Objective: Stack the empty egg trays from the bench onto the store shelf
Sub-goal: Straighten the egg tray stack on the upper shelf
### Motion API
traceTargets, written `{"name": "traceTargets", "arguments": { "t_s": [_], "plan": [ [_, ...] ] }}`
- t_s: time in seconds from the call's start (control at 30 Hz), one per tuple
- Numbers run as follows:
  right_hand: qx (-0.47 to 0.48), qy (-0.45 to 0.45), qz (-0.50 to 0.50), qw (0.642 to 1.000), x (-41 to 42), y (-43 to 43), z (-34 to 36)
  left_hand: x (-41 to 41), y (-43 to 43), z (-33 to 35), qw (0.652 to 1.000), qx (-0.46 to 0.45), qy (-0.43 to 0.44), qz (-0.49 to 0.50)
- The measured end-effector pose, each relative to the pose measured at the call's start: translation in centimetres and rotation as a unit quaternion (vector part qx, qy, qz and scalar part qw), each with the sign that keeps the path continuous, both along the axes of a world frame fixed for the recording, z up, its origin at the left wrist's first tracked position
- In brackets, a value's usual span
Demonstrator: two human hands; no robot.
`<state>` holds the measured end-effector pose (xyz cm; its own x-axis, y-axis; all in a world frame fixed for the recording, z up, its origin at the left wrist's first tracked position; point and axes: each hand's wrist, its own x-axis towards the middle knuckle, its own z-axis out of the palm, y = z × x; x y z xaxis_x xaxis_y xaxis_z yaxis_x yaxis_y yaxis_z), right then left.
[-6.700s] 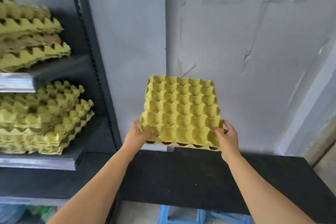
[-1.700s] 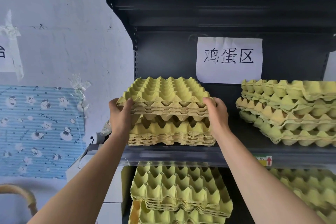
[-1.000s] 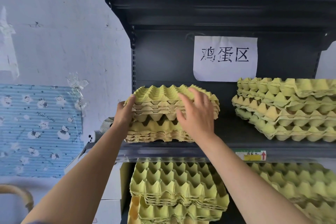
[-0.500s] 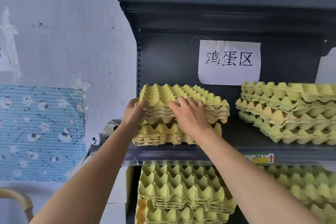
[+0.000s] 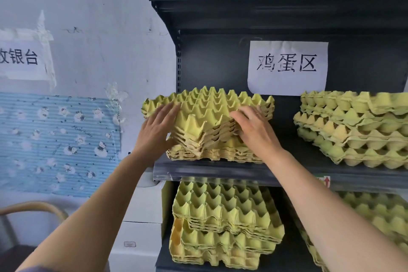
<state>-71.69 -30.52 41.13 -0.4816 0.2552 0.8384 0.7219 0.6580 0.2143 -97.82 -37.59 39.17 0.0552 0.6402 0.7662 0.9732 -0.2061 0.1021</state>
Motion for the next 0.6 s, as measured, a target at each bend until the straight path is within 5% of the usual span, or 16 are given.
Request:
{"name": "traceTargets", "arguments": {
  "t_s": [0.2,0.43,0.6],
  "plan": [
    [0.023,0.036,-0.021,0.999,2.5,1.3,0.3,3.2,-0.4,0.9,0.987,0.099,0.125,0.030],
    [-0.164,0.056,-0.042,0.984,5.3,4.9,-1.3,8.0,2.3,0.7,0.987,-0.016,0.153,0.048],
    [-0.198,0.020,-0.023,0.980,6.4,5.3,-1.5,7.8,2.6,0.1,0.988,-0.006,0.149,0.045]
  ]
}}
